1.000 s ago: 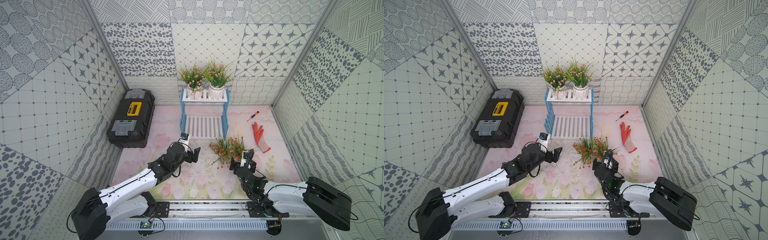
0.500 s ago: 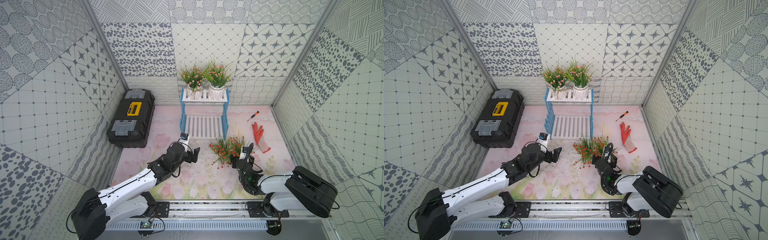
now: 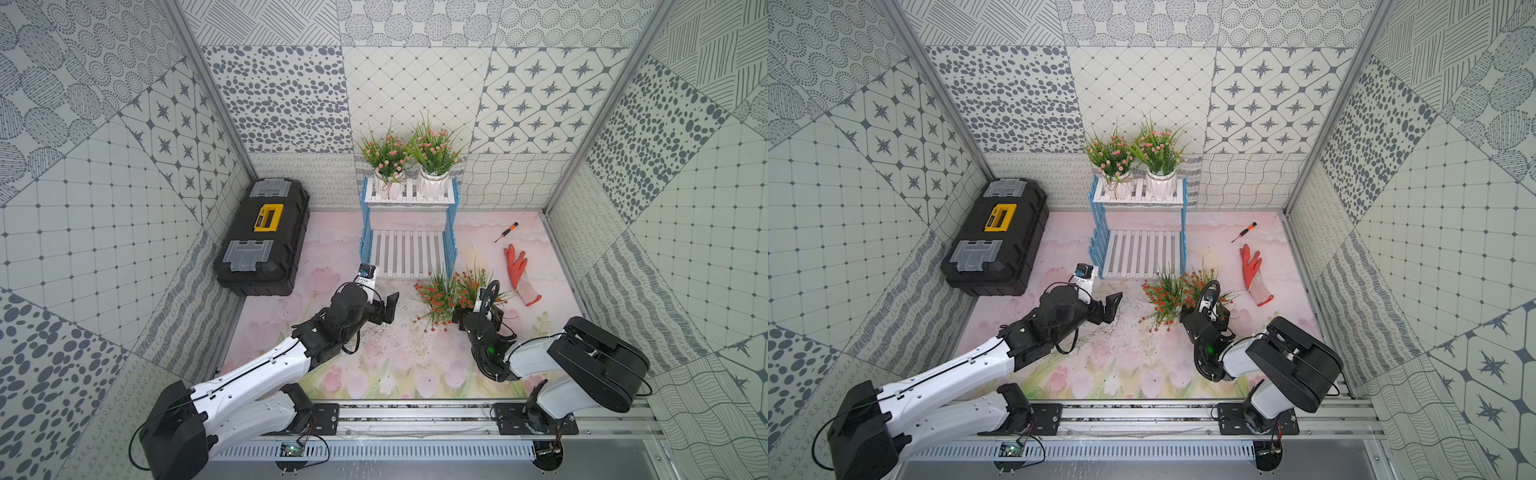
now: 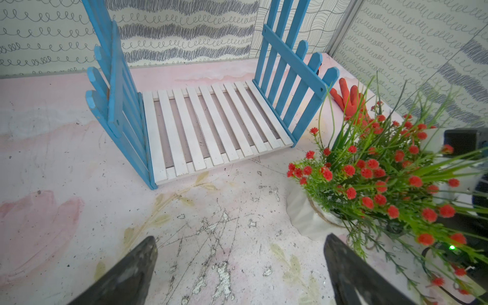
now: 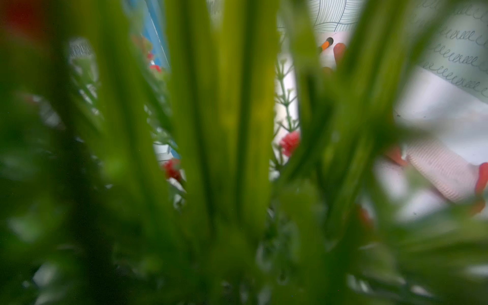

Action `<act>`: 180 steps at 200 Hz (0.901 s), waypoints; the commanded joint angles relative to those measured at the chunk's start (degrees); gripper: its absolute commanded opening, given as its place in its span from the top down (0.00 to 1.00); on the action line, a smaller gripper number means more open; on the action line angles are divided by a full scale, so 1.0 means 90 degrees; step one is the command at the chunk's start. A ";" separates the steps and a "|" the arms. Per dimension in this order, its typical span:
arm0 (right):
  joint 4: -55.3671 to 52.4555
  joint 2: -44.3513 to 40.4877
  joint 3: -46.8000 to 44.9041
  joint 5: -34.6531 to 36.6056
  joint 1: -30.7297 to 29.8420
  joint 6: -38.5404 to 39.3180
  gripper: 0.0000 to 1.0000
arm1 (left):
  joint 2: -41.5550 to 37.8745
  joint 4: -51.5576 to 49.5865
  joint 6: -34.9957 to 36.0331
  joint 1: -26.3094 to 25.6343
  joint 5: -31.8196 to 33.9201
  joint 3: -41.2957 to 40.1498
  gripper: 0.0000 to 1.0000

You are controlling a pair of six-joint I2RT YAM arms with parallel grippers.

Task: Place the baby's breath potted plants on the rack by color
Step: Pick up the baby's breath potted plant from the center of the board.

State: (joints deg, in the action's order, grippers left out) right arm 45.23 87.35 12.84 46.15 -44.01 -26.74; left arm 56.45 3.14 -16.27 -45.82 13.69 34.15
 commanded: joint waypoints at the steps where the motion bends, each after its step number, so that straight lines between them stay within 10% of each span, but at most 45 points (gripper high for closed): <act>1: 0.0498 0.0063 -0.0176 -0.0070 0.0011 -0.0302 0.02 | -0.0144 -0.0207 0.0021 0.0004 0.0134 0.0027 0.02; 95: -0.0185 0.0054 0.0054 -0.0192 0.0107 -0.0524 0.02 | -0.0212 -0.0348 -0.0086 0.0002 0.0156 0.0079 0.02; 180: 0.0047 -0.0441 -0.0039 -0.0188 0.0043 0.0080 0.29 | -0.0188 -0.0401 -0.0096 0.0004 0.0235 0.0131 0.02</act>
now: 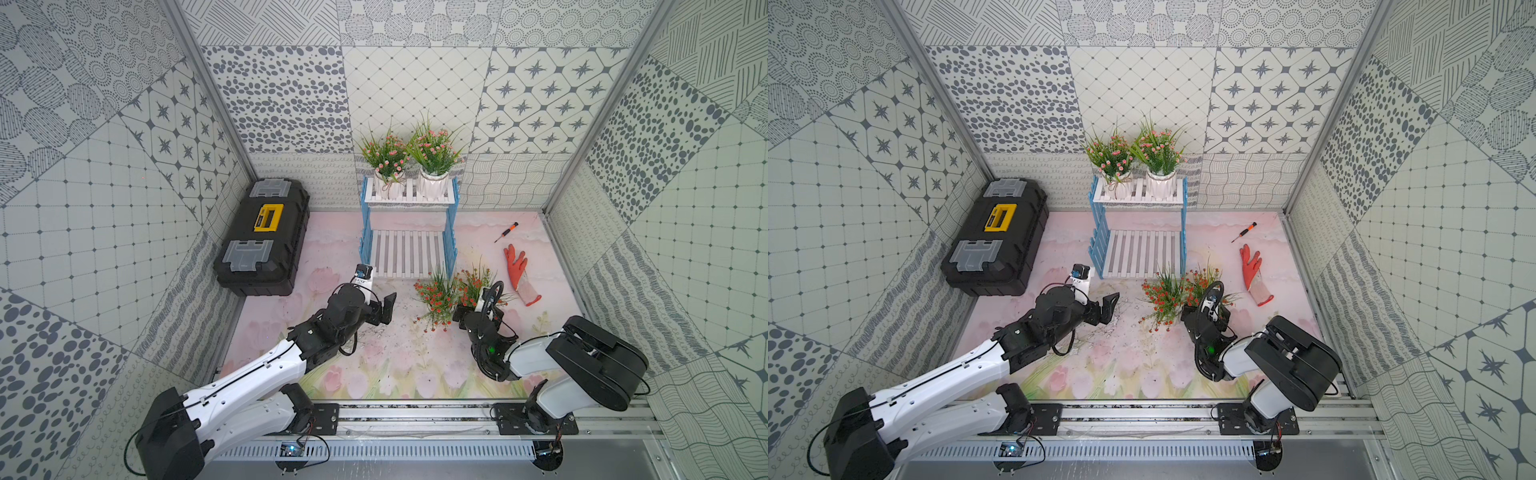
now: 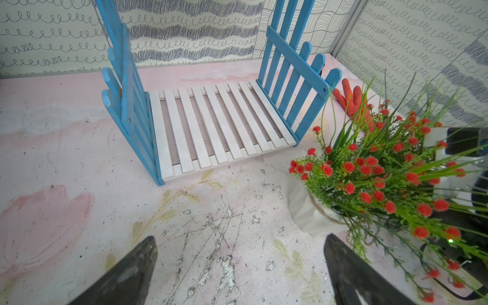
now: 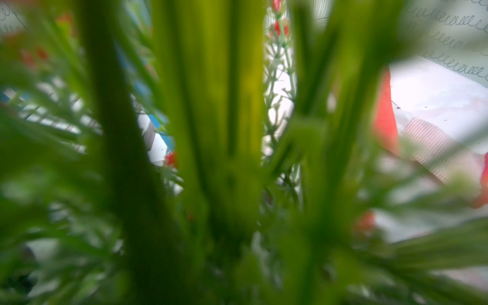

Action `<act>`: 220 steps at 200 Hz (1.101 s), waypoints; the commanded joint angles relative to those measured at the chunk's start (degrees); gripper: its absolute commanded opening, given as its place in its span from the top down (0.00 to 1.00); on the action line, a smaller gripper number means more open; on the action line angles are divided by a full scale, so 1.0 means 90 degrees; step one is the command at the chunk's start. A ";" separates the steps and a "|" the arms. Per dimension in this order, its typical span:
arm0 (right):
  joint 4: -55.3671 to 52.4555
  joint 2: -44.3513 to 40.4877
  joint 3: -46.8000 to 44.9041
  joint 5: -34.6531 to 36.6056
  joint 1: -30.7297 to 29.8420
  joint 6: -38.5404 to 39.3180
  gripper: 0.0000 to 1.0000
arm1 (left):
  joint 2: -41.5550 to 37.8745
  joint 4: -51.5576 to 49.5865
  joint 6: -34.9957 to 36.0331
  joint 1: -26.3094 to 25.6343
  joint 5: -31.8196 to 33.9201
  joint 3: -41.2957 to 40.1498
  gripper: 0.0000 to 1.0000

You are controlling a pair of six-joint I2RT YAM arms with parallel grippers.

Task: Place the baby's breath potted plants on the rack by color
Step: Pick up the baby's breath potted plant from the center of the board.

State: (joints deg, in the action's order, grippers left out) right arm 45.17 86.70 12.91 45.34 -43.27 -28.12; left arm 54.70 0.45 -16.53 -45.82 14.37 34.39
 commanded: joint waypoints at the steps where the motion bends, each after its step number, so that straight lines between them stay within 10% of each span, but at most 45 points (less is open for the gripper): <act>1: 0.0042 -0.0391 -0.0037 -0.0098 -0.0043 0.0253 0.29 | 0.0011 -0.0100 -0.0067 0.0008 0.0161 0.0105 0.02; 120: -0.1863 -0.2812 0.1047 -0.0727 -0.0046 0.2240 0.32 | -0.0003 -0.0141 -0.0018 0.0001 0.0305 0.0114 0.02; 220: -0.2098 -0.1312 0.3521 -0.2272 0.0003 0.2154 0.29 | -0.0552 -0.1370 -0.0682 0.0000 0.1322 0.0349 0.02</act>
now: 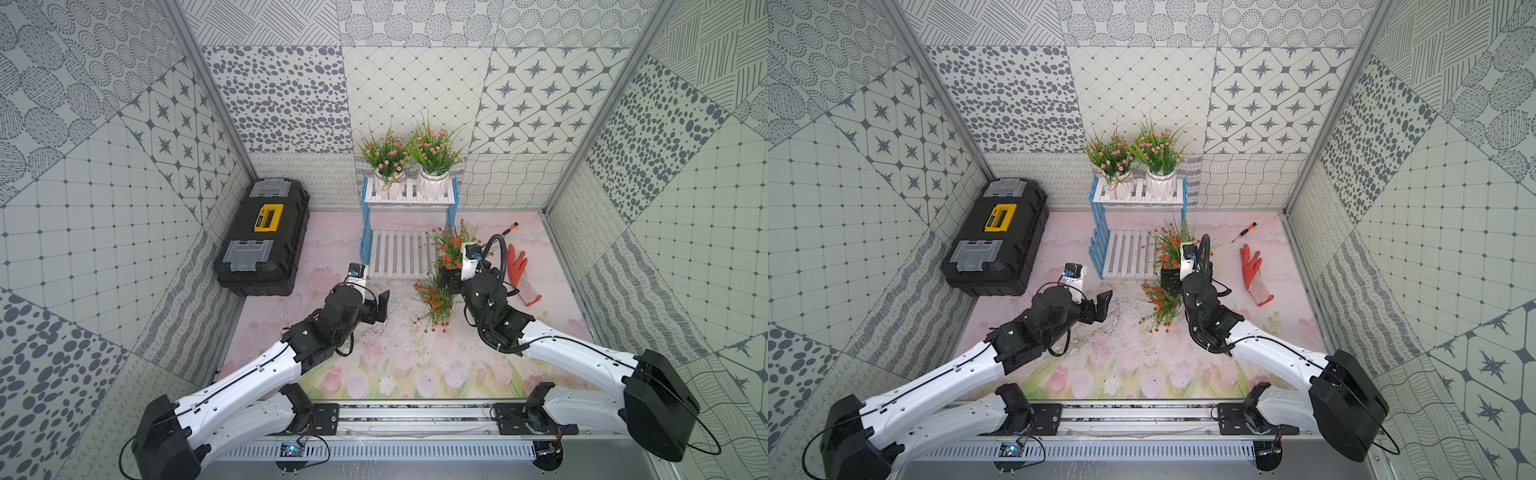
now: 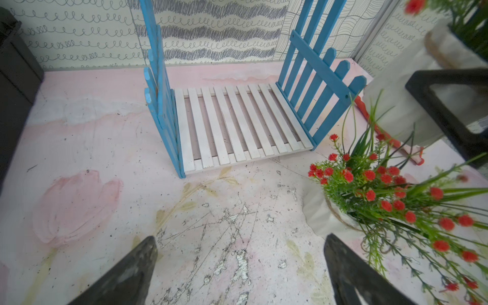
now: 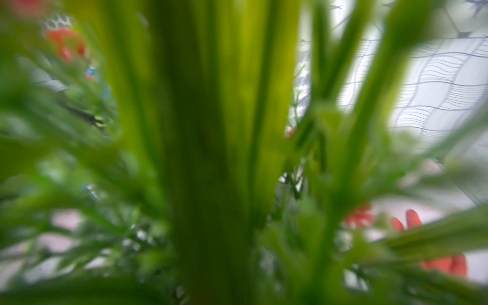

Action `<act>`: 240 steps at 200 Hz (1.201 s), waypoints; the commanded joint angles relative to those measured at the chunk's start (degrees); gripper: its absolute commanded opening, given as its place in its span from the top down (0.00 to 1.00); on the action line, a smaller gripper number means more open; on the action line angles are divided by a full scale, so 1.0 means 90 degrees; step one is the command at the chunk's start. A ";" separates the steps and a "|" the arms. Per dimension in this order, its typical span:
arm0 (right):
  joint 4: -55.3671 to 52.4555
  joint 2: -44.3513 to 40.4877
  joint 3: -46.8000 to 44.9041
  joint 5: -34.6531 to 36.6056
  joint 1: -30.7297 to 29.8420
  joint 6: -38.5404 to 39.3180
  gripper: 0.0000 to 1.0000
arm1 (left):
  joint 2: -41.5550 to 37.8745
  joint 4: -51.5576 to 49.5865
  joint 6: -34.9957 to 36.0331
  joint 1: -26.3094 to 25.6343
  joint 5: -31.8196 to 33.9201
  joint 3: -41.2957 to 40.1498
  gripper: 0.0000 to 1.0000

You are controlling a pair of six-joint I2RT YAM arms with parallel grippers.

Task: Place the baby's breath potted plants on the rack by color
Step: Pick up the baby's breath potted plant from the center of the board, then place the baby's breath potted plant on the rack.

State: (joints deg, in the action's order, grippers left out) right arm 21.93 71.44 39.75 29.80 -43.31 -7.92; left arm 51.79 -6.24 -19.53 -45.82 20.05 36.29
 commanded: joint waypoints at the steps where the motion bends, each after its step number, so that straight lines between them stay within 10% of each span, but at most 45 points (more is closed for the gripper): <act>1: 0.0488 0.0407 0.0561 -0.0556 0.0008 -0.0093 0.29 | -0.0238 -0.0631 -0.0345 0.0002 0.0696 0.0137 0.02; 240: 0.3330 0.5470 0.3416 -0.1284 -0.0183 -0.0405 0.24 | -0.1233 -0.1295 -0.0213 0.0038 0.1292 0.0098 0.02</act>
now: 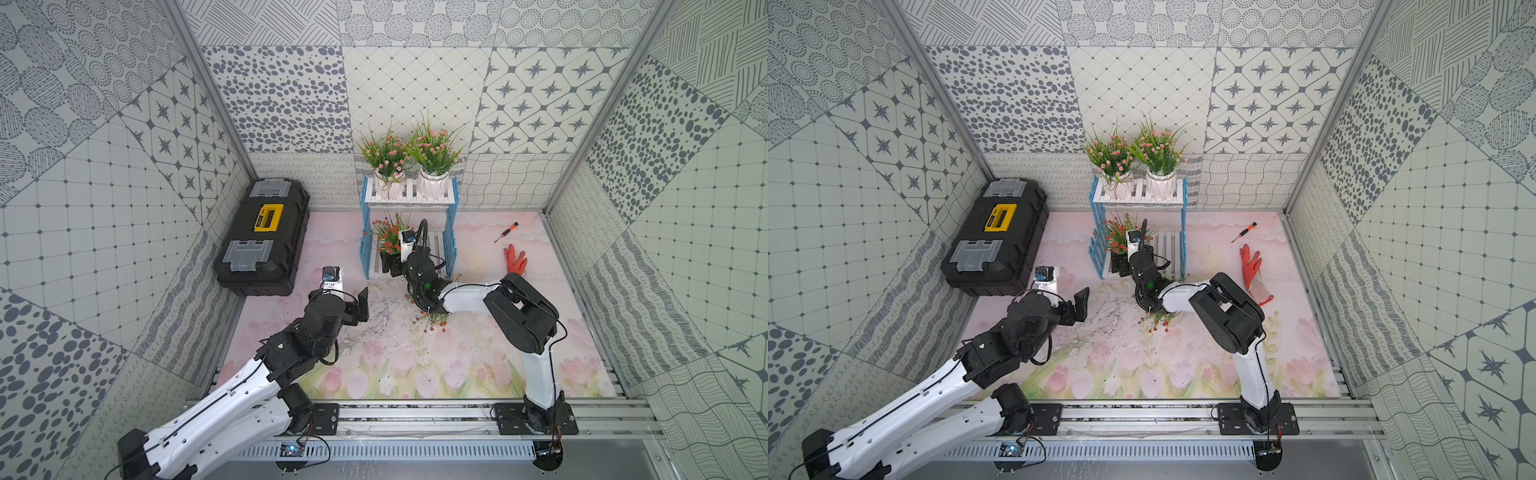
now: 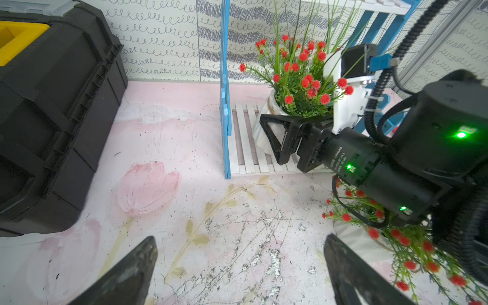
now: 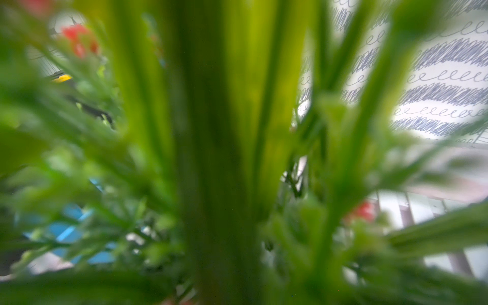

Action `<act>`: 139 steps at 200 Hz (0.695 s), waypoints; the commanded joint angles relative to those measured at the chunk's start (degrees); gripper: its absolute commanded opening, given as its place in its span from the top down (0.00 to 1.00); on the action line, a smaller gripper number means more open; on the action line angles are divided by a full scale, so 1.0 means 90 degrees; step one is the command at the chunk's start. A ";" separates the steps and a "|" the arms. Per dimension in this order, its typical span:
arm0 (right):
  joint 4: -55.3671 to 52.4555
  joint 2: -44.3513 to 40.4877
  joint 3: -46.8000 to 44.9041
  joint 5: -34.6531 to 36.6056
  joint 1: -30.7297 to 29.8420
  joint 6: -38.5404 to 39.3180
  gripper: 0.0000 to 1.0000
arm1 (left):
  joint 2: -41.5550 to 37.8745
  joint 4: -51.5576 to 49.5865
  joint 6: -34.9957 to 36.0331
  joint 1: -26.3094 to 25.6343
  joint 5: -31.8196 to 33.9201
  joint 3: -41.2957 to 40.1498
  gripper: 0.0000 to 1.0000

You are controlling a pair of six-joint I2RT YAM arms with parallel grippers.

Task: Place the baby's breath potted plants on the rack by color
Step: Place the baby's breath potted plant on the rack.

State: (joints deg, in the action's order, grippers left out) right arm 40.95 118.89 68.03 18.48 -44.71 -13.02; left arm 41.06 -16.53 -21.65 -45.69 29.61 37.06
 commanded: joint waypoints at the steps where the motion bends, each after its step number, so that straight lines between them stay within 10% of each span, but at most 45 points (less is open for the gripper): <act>1: 0.1239 0.0213 0.0273 -0.0024 -0.0025 0.0169 0.24 | -0.0040 -0.0153 0.0023 0.0021 0.0233 0.0013 0.02; 139: 0.1111 0.1220 0.1338 0.0115 0.0134 0.0392 0.21 | -0.0209 -0.0260 -0.0107 0.0043 0.0327 -0.0133 0.02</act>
State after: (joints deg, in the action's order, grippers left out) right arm 45.89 128.55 76.82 18.65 -44.60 -8.58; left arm 39.59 -18.79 -22.06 -45.41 31.44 36.07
